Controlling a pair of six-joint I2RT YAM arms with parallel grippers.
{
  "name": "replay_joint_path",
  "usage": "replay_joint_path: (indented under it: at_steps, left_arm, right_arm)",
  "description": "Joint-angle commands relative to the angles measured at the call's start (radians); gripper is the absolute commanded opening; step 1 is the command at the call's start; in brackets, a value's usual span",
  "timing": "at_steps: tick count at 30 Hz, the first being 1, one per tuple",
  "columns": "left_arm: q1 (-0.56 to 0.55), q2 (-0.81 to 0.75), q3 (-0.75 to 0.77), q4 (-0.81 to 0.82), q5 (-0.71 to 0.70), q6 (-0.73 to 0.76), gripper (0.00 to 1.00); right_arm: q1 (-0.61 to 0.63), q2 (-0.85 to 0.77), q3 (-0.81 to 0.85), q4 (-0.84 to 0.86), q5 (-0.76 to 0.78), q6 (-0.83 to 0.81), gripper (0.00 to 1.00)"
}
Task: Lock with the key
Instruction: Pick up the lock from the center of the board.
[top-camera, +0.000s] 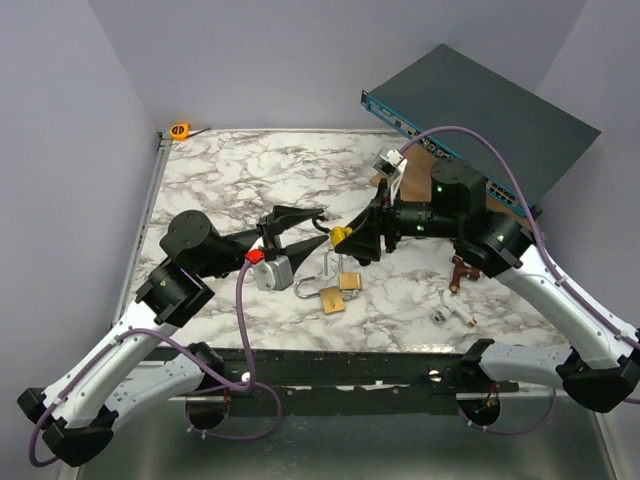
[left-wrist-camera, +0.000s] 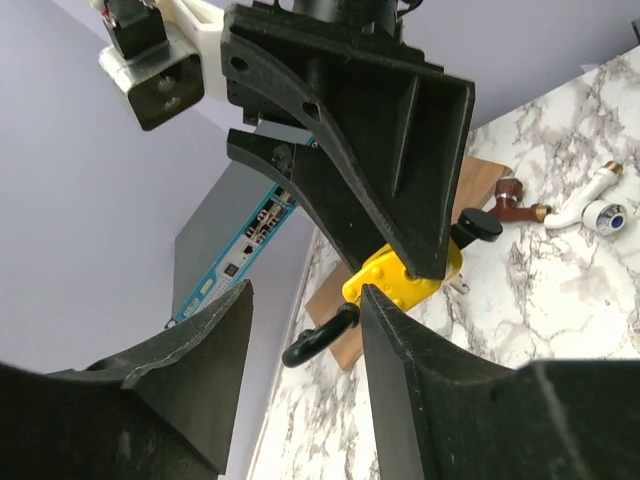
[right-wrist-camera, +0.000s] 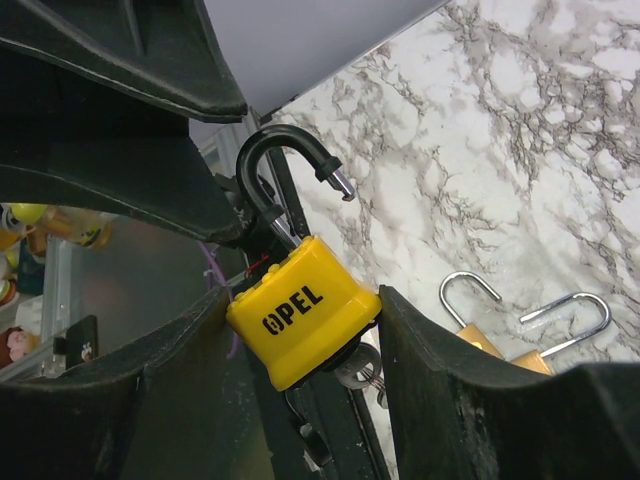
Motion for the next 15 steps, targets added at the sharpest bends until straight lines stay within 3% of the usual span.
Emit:
replay_joint_path:
  at_steps: [1,10,15]
  left_arm:
    - [-0.013,0.009,0.014,-0.046,-0.029,0.058,0.46]
    - [-0.019,0.029,0.026,-0.088,-0.064,0.075,0.48]
    - [-0.025,0.037,0.033,-0.099,-0.061,0.070,0.41]
  right_arm:
    - [0.005,-0.030,0.057,-0.005,-0.019,-0.019,0.16]
    - [0.006,-0.030,0.081,-0.049,-0.004,-0.041,0.15]
    - [0.005,-0.031,0.079,-0.059,0.018,-0.046,0.15]
